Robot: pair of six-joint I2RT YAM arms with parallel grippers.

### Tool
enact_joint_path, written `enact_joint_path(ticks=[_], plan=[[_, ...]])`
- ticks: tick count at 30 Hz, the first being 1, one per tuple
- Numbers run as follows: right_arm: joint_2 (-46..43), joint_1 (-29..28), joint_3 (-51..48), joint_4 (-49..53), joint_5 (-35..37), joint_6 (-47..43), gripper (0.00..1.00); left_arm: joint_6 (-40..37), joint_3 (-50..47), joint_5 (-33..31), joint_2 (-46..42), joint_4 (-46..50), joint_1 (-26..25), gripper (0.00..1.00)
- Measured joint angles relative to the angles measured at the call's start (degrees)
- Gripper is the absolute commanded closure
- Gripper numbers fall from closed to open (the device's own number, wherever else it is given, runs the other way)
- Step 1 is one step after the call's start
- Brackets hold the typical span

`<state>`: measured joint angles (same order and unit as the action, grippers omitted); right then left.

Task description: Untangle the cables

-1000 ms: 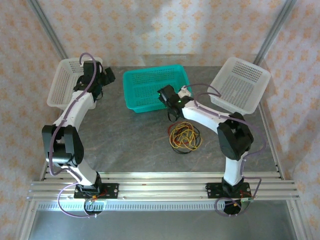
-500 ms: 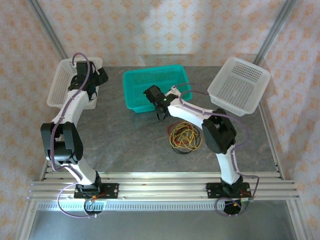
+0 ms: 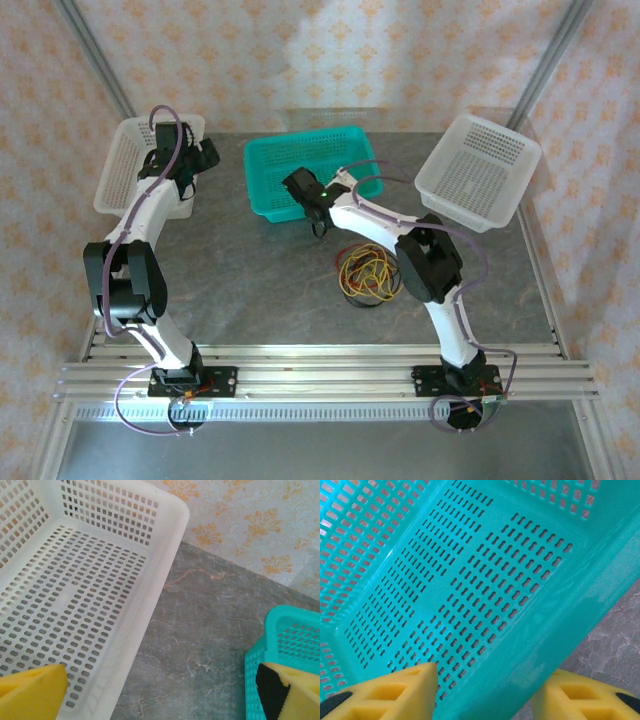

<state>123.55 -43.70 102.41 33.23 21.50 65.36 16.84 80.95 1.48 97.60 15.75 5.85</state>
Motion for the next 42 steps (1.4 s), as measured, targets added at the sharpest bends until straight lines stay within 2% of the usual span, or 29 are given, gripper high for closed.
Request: enact_joint_path(ticks=[10, 17, 22, 31, 36, 40, 41, 42], plan=[[0.28, 2.80, 0.37, -0.39, 1.27, -6.82, 0.67, -2.43, 1.57, -0.04, 1.07, 1.46, 0.55, 0.02], [0.28, 5.64, 0.35, -2.34, 0.81, -14.47, 0.70, -3.85, 6.16, -0.04, 5.33, 3.74, 1.84, 0.01], [0.28, 7.96, -0.07, -4.33, 0.74, -21.97, 0.74, -5.01, 10.12, -0.22, 9.16, 6.54, 2.47, 0.01], [0.33, 12.28, -0.94, -10.84, -3.17, -39.58, 0.75, -6.71, 14.21, -0.20, 12.48, 9.49, 2.58, 0.01], [2.45, 15.34, 2.01, -12.70, -6.05, -49.31, 0.83, -6.99, 14.62, 0.26, 13.07, 10.47, 3.54, 0.00], [4.98, 18.08, 5.99, -13.35, -9.70, -54.93, 0.80, -7.58, 14.95, 1.07, 13.42, 11.30, 4.35, 0.01], [5.88, 18.73, 7.45, -13.18, -10.47, -56.17, 0.76, -7.61, 15.30, 1.11, 13.68, 11.67, 4.46, 0.01], [6.80, 19.28, 9.01, -12.85, -11.10, -57.11, 0.67, -7.76, 15.93, 1.31, 14.10, 12.15, 4.68, 0.01]])
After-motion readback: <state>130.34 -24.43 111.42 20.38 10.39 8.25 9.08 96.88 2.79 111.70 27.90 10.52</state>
